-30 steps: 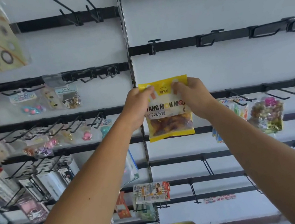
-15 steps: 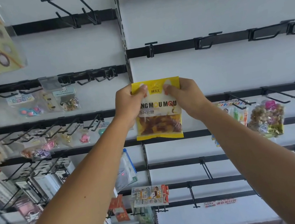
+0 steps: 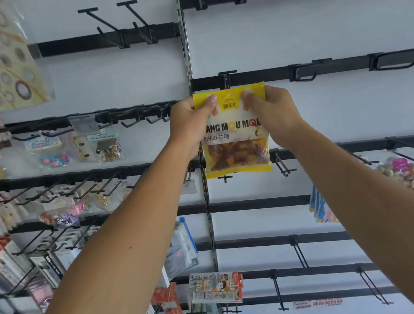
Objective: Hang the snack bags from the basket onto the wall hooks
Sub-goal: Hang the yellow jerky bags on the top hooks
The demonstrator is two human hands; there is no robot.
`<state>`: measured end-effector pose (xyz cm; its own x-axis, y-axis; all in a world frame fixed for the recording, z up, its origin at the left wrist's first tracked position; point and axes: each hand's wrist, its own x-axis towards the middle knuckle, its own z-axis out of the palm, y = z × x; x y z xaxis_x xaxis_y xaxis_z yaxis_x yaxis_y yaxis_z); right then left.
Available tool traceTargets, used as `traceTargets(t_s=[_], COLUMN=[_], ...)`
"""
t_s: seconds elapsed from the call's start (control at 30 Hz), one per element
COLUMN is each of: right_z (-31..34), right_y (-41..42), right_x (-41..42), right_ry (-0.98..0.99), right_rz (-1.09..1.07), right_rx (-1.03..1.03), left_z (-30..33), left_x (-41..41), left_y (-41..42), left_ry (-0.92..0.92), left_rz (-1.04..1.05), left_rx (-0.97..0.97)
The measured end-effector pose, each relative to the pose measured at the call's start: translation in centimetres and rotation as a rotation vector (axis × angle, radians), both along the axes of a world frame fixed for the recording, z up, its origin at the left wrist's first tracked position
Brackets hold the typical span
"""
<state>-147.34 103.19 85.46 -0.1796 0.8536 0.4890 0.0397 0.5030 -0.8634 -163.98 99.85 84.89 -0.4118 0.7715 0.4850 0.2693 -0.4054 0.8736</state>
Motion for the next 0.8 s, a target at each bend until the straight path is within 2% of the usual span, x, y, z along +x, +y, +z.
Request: traceTargets(t_s=[0.57, 0.8], right_z=[1.1, 1.6], right_y=[3.9, 4.4], right_x=[-1.0, -1.3], right_ry=[0.022, 0.030], right_rz=[0.052, 0.044], right_rx=[0.006, 0.011], left_z=[0.6, 1.5], left_x=[-1.0, -0.9], left_y=[4.6, 4.9], left_ry=[-0.135, -0.116], left_rz=[-0.034, -0.025], left_rx=[0.031, 0.035])
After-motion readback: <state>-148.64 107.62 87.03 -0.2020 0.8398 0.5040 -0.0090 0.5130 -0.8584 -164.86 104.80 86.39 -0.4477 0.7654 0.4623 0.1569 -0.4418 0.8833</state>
